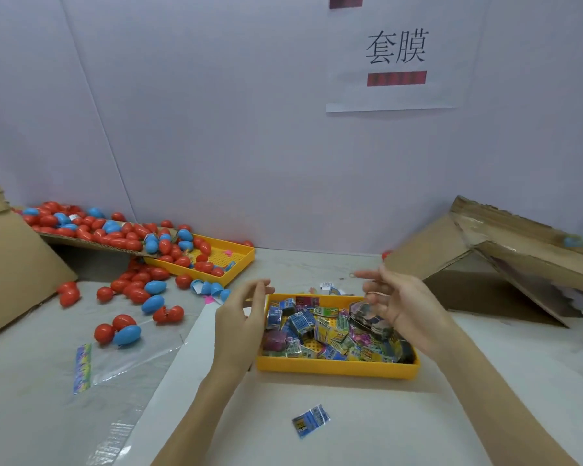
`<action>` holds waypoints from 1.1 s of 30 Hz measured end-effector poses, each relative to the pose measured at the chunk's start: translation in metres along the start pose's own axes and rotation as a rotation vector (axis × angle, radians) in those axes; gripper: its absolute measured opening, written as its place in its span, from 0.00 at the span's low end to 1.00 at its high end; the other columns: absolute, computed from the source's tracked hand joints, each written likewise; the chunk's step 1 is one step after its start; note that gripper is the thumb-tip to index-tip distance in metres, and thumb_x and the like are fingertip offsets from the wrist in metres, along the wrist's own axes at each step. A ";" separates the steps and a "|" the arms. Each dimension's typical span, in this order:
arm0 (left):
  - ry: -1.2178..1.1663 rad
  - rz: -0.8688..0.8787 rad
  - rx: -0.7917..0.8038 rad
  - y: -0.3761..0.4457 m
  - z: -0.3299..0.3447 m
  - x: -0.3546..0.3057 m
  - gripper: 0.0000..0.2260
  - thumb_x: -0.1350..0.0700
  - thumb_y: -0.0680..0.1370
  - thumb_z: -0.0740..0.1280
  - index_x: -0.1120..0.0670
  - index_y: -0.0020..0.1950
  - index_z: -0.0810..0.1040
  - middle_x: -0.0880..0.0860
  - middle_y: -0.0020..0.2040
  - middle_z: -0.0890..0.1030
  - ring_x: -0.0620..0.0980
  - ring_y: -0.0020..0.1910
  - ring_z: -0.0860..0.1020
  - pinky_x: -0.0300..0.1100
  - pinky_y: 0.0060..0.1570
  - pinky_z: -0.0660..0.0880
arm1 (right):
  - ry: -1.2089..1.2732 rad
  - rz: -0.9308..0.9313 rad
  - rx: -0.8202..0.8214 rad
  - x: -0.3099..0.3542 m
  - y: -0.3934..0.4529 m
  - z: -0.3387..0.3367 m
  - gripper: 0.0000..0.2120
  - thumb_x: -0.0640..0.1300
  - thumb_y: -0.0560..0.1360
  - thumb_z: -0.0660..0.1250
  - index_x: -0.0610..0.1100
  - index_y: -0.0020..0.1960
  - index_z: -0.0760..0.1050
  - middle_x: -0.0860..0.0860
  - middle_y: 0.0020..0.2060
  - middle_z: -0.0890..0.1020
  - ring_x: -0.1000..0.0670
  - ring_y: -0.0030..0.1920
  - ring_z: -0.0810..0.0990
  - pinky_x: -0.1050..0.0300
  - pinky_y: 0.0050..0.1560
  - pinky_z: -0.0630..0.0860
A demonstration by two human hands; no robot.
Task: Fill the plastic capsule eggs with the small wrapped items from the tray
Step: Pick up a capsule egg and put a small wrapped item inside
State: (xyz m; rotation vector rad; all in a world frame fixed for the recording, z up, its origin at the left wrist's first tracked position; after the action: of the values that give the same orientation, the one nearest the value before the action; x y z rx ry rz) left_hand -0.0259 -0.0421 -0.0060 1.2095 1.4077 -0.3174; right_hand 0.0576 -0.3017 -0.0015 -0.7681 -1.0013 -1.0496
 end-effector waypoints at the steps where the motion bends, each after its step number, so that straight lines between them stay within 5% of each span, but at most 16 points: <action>1: 0.013 -0.049 -0.020 0.003 -0.003 0.008 0.08 0.52 0.85 0.61 0.47 0.58 0.80 0.40 0.50 0.83 0.35 0.52 0.79 0.27 0.41 0.74 | -0.045 -0.002 0.006 -0.010 -0.002 0.005 0.19 0.46 0.86 0.58 0.35 0.54 0.84 0.45 0.36 0.81 0.52 0.33 0.78 0.63 0.31 0.77; 5: 0.106 -0.218 -0.138 0.031 -0.022 0.041 0.09 0.55 0.84 0.63 0.53 0.61 0.79 0.50 0.56 0.82 0.45 0.55 0.78 0.37 0.50 0.74 | -0.263 -0.054 0.047 -0.029 -0.008 0.024 0.17 0.44 0.84 0.60 0.36 0.50 0.84 0.41 0.34 0.81 0.50 0.28 0.76 0.63 0.24 0.70; 9: 0.404 -0.174 -0.170 0.091 -0.036 0.054 0.10 0.58 0.84 0.61 0.58 0.62 0.78 0.54 0.59 0.78 0.53 0.62 0.73 0.48 0.61 0.73 | -0.355 -0.091 0.044 -0.038 -0.008 0.030 0.18 0.46 0.83 0.61 0.35 0.48 0.84 0.39 0.32 0.80 0.50 0.23 0.73 0.64 0.20 0.67; 14: 0.790 -0.163 0.067 0.176 -0.042 0.084 0.12 0.60 0.84 0.59 0.64 0.63 0.75 0.63 0.63 0.75 0.61 0.62 0.73 0.51 0.60 0.72 | -0.325 -0.056 0.049 -0.046 -0.001 0.025 0.18 0.48 0.82 0.62 0.38 0.44 0.85 0.38 0.32 0.80 0.50 0.22 0.71 0.63 0.19 0.66; 20: 1.075 -0.177 0.316 0.220 -0.016 0.124 0.16 0.56 0.85 0.55 0.57 0.70 0.75 0.64 0.70 0.71 0.63 0.71 0.68 0.53 0.69 0.66 | -0.318 0.019 0.061 -0.055 0.008 0.021 0.17 0.51 0.81 0.63 0.43 0.44 0.86 0.42 0.30 0.78 0.51 0.23 0.70 0.64 0.20 0.63; 25: 1.045 -0.236 0.317 0.230 -0.003 0.137 0.15 0.58 0.85 0.56 0.63 0.65 0.75 0.66 0.67 0.73 0.63 0.67 0.71 0.54 0.65 0.70 | -0.374 0.024 0.054 -0.055 0.009 0.018 0.18 0.51 0.83 0.61 0.46 0.44 0.86 0.44 0.28 0.76 0.52 0.22 0.67 0.64 0.21 0.61; 30: 0.812 0.025 -0.019 0.219 -0.019 0.086 0.11 0.61 0.83 0.61 0.64 0.61 0.78 0.66 0.58 0.73 0.65 0.57 0.73 0.55 0.60 0.72 | -0.423 0.016 0.045 -0.051 0.003 0.021 0.18 0.50 0.84 0.62 0.46 0.44 0.86 0.44 0.28 0.77 0.53 0.22 0.68 0.65 0.21 0.62; 33: 0.565 0.134 -0.091 0.183 -0.020 0.041 0.08 0.63 0.81 0.65 0.60 0.58 0.79 0.62 0.54 0.75 0.58 0.53 0.74 0.49 0.55 0.72 | -0.462 -0.013 0.009 -0.049 0.002 0.022 0.15 0.46 0.84 0.62 0.42 0.48 0.85 0.44 0.28 0.78 0.53 0.22 0.70 0.65 0.21 0.64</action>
State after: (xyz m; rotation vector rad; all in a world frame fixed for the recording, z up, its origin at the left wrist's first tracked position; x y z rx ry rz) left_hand 0.1166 0.0700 0.0468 1.3706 1.7836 0.2003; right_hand 0.0448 -0.2654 -0.0392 -1.0240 -1.4022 -0.8937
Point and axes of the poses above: each hand's wrist, its own y-axis towards the middle knuckle, its own z-axis out of the palm, x = y × z, the point moved 7 cm from there along y, towards the middle knuckle
